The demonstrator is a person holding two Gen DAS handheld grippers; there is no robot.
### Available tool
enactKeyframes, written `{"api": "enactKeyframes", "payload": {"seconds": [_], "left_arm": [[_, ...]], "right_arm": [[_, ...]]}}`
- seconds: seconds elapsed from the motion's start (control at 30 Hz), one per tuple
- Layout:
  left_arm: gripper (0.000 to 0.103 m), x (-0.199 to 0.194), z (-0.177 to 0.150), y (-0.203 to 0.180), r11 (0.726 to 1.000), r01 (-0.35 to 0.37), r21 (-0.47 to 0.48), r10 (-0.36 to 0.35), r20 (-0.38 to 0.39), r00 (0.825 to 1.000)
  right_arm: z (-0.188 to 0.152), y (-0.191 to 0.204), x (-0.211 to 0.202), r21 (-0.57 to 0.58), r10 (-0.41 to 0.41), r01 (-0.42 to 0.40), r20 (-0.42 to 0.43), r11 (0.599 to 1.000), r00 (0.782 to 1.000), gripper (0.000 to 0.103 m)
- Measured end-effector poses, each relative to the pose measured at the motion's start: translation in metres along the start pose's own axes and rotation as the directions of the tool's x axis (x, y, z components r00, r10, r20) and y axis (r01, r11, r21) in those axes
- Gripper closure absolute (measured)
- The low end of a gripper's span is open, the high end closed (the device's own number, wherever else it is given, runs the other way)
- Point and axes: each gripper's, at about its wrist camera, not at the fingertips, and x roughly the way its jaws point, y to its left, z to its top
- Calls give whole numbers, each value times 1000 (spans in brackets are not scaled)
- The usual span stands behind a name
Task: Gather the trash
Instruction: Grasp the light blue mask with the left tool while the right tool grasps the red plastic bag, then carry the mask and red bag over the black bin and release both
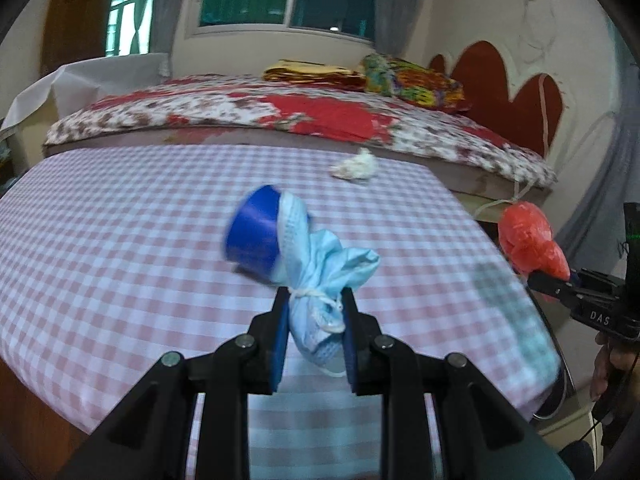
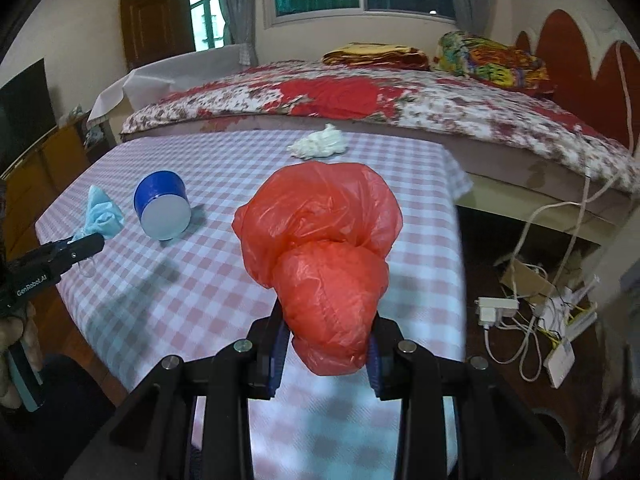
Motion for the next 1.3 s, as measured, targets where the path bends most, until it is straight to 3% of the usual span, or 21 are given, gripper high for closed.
{"api": "enactKeyframes", "payload": {"seconds": [0.43,0.97,1.3], "left_arm": [[78,1,-5,-88,979,148,138,-146,-27,989],[78,5,-14,-148,947,227,227,-217,-68,974],[78,12,-22,-194,909,305,283,-285,-110,952]], "right_arm": [[-49,-63,-78,124,-126,121,34,985,991,68],[-78,-102,-107,208,-188,176,39,962,981,68],[-106,-138,-131,274,-263,249,15,929,965,68]]}}
